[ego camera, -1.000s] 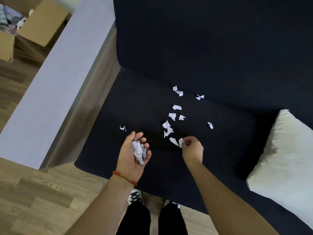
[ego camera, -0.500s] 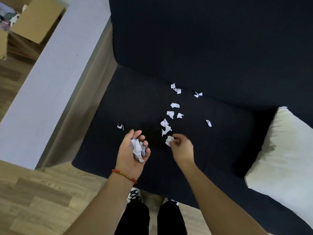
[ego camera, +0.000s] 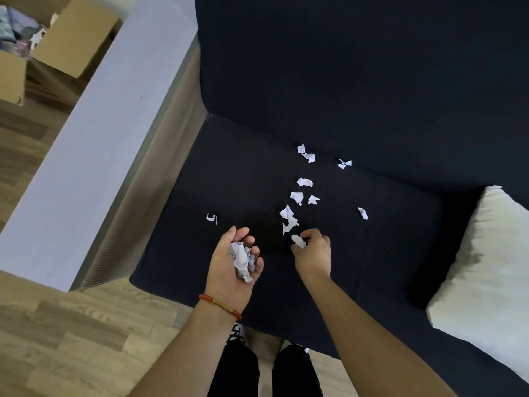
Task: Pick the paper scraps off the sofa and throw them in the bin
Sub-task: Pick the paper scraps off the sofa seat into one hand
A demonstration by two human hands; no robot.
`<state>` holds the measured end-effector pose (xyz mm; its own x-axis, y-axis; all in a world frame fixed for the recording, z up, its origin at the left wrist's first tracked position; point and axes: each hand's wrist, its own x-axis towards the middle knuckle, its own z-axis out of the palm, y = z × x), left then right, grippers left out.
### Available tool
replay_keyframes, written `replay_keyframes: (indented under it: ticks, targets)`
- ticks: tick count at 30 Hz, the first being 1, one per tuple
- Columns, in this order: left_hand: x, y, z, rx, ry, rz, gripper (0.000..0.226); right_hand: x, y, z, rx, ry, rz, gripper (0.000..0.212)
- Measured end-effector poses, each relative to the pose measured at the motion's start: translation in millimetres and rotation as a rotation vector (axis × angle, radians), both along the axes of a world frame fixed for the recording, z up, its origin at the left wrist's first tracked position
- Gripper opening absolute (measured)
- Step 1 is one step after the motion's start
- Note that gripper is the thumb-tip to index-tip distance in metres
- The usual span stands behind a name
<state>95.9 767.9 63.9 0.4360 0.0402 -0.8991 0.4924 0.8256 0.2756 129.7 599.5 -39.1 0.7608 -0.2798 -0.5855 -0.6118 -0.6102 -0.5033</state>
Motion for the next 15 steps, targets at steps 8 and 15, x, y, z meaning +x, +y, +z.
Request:
replay_keyframes:
  ticks: [8, 15]
  targets:
    - [1, 2, 3, -0.018, -0.028, 0.010, 0.023, 6, 0, 10, 0.104, -0.140, -0.078, 0.018]
    - [10, 4, 5, -0.031, -0.025, 0.028, 0.025, 35, 19, 4, 0.201, -0.091, -0.117, 0.044]
